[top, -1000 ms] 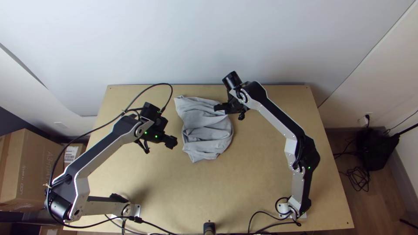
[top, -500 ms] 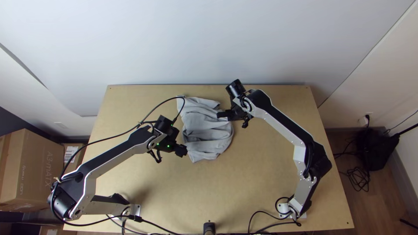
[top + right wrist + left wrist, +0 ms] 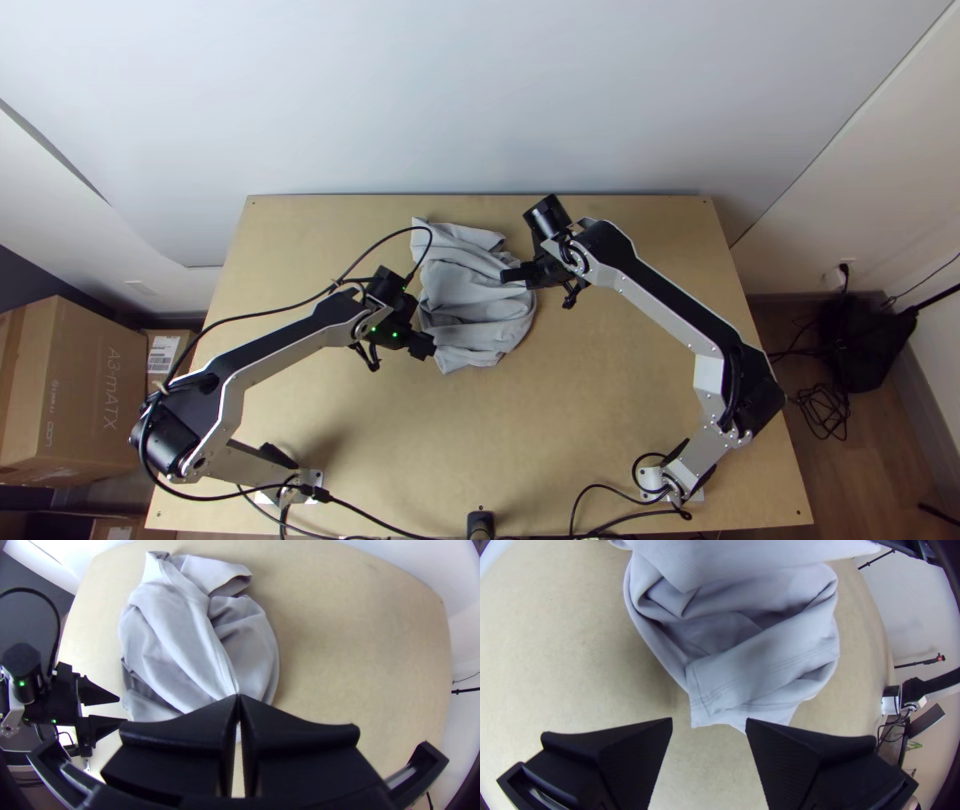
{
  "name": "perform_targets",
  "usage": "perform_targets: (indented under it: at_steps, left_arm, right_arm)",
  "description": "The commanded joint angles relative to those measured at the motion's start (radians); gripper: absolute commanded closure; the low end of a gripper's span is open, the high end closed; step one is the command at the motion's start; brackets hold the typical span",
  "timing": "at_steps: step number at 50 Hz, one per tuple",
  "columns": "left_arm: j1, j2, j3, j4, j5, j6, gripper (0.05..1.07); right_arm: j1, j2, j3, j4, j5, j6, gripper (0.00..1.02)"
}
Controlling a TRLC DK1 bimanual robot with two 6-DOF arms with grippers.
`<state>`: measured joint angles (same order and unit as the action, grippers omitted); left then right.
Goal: Fold the t-shirt
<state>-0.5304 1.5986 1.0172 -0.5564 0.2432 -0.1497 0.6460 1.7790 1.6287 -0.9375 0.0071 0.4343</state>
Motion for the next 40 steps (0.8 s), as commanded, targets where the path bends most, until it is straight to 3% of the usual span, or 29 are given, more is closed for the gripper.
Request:
perform_targets:
  at_steps: [1, 4, 9, 14, 15, 27, 40]
  left_arm:
    - [0.015, 0.034, 0.007, 0.027, -0.004, -0.002, 0.45]
    - [0.021, 0.034, 0.003, 0.059, -0.004, -0.007, 0.60]
    - [0.033, 0.049, 0.003, 0.087, -0.005, -0.005, 0.67]
    - [0.053, 0.043, -0.006, 0.135, -0.002, -0.005, 1.02]
    - [0.055, 0.040, -0.005, 0.135, -0.001, -0.007, 1.05]
    - [0.116, -0.043, -0.025, 0.118, 0.005, 0.006, 1.04]
    - [0.337, -0.295, 0.035, 0.078, -0.025, -0.004, 1.05]
  right_arm:
    - [0.003, -0.044, -0.040, 0.003, -0.002, 0.015, 1.00]
    - [0.004, -0.052, -0.053, 0.011, -0.002, 0.015, 1.00]
    - [0.003, -0.064, -0.067, 0.014, -0.002, 0.015, 1.00]
    - [-0.002, -0.075, -0.073, 0.014, -0.002, 0.017, 1.00]
    - [-0.003, -0.078, -0.075, 0.014, -0.001, 0.015, 1.00]
    - [-0.077, -0.127, -0.112, 0.014, -0.002, 0.032, 1.00]
    - [-0.221, -0.194, -0.098, 0.014, -0.001, 0.040, 1.00]
